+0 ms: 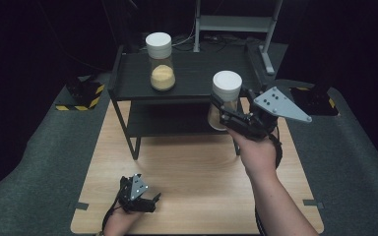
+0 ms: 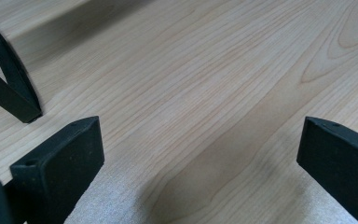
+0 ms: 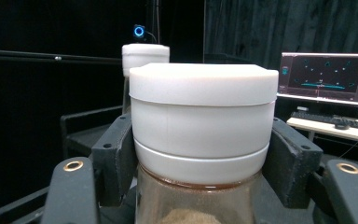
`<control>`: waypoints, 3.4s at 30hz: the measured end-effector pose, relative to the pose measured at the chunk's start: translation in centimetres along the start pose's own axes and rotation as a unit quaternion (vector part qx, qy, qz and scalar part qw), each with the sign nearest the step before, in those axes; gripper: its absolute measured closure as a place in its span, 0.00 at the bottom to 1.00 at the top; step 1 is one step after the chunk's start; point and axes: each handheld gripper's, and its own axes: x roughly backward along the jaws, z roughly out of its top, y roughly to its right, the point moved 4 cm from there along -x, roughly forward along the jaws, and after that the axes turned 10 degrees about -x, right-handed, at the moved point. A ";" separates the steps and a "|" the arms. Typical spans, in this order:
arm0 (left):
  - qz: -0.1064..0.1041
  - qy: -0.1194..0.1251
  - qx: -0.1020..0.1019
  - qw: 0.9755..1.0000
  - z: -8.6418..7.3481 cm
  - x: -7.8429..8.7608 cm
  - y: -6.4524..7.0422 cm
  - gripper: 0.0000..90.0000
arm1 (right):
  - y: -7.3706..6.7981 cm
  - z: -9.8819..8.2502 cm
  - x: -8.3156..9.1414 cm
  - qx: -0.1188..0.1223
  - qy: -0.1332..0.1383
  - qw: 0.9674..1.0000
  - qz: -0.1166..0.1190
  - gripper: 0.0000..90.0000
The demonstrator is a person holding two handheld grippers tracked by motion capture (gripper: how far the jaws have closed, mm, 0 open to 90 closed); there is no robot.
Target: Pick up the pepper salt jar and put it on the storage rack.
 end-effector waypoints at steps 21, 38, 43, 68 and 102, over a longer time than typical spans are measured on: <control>-0.003 0.005 0.004 1.000 -0.1 0.1 -0.1 0.01 | -0.3 3.0 -4.4 0.016 0.006 0.999 -0.032 0.38; -0.008 0.008 0.010 1.000 -0.3 0.1 -0.4 0.01 | 0.6 3.0 -8.6 0.005 0.003 0.998 -0.056 0.38; -0.009 0.008 0.011 1.000 -0.3 0.1 -0.4 0.01 | 0.9 2.7 -9.5 0.005 0.004 0.998 -0.057 0.38; -0.011 0.011 0.015 1.000 -0.4 0.1 -0.5 0.01 | 1.4 1.7 -11.6 0.001 0.002 0.998 -0.065 0.38; -0.014 0.008 0.013 1.000 -0.3 0.1 -0.6 0.01 | 1.1 1.4 -11.6 0.002 -0.002 0.998 -0.070 0.37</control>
